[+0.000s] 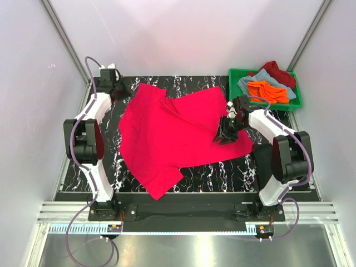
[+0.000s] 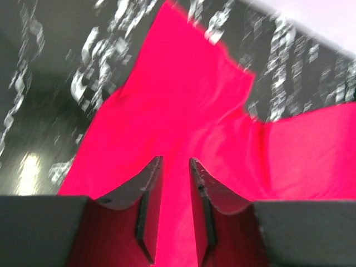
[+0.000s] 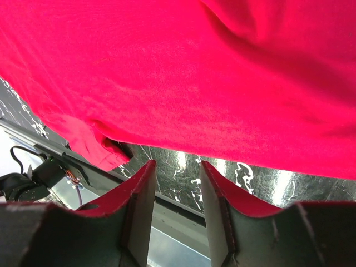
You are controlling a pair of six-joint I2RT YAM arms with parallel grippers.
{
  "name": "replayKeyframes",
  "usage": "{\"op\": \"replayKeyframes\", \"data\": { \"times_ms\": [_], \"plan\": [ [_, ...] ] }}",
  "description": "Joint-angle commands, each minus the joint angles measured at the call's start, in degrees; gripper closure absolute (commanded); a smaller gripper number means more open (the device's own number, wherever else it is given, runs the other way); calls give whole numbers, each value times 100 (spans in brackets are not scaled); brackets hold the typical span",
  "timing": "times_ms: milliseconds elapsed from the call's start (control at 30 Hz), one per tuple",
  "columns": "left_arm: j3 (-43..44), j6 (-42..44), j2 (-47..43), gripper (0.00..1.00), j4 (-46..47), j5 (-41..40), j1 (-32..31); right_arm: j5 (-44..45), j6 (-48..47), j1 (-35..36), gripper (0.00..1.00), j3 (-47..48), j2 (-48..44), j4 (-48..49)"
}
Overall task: Fold and stack the t-shirts
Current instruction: Flatten the tshirt out
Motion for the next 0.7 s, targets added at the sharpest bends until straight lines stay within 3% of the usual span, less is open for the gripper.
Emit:
{"op": "replayKeyframes", "data": {
  "times_ms": [0, 200, 400, 667],
  "plan": [
    [-438, 258, 18, 71, -613, -70, 155, -127, 42, -19, 55, 294, 28, 57],
    [-649, -6, 343, 79, -1255, 3, 357, -127, 86, -19, 54, 233, -147, 75],
    [-1062, -384, 265, 80, -1677, -630, 726, -75, 104, -19, 53, 154, -341, 66],
    [-1476, -201, -43, 78, -1889, -966, 1332, 4, 165, -19, 53, 110, -332, 154]
  ]
}}
